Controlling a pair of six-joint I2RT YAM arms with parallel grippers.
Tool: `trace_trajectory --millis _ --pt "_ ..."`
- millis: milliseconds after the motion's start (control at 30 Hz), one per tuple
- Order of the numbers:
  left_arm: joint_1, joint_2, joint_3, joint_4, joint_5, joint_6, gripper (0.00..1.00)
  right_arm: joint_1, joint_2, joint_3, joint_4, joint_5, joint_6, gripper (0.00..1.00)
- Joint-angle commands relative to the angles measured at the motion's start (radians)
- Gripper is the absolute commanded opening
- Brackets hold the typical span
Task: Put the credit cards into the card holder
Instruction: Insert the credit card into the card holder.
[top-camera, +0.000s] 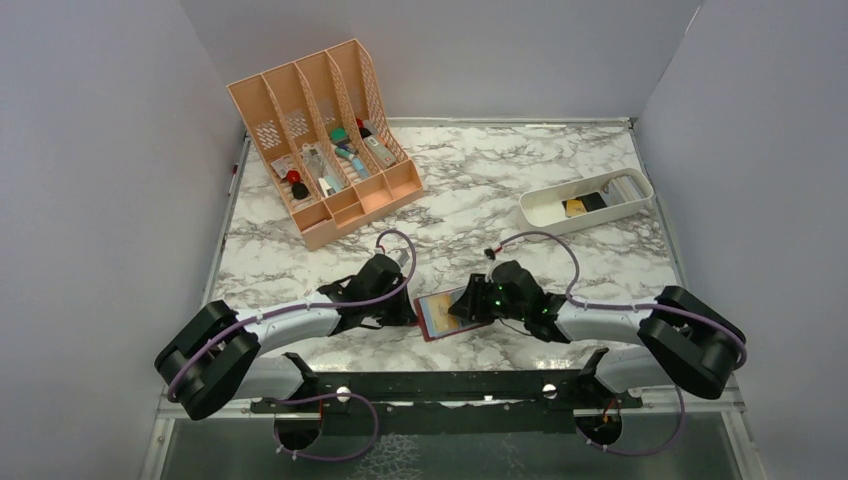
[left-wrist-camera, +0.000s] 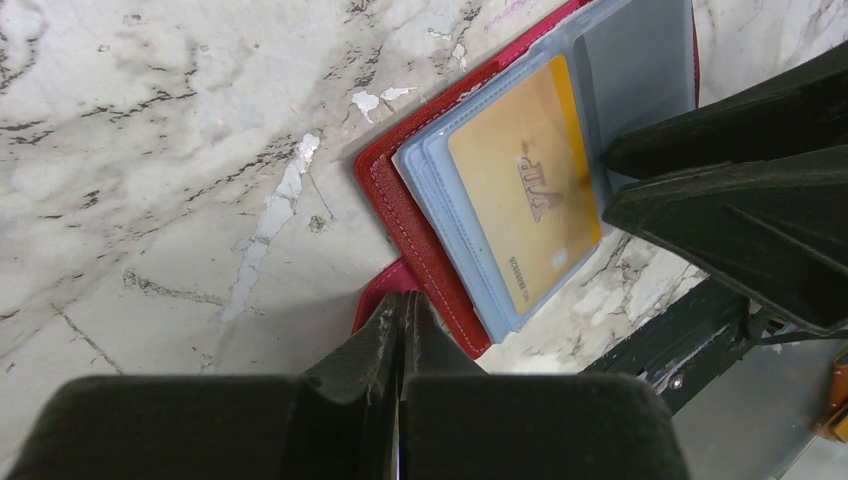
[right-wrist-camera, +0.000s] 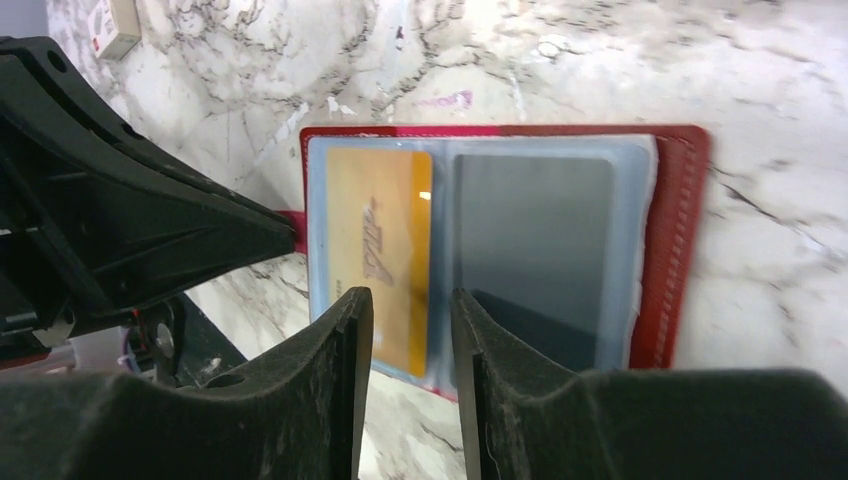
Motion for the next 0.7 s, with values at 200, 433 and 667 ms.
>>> trace_trajectory --millis 200,433,667 --pt "-0.001 -0.009 0.007 -0.004 0.007 0.001 0.0 0.03 0.157 0.048 0.118 -0.119 -0.005 0.3" --pt "-0.001 -0.016 0.064 -0.063 -0.015 0.014 0.03 0.031 0.129 0.082 0.051 -0.146 -0.042 0.22" --pt "-0.001 -0.12 0.131 -0.207 -0.11 0.022 0.37 0.031 0.0 0.093 -0.111 -0.053 -0.063 0.4"
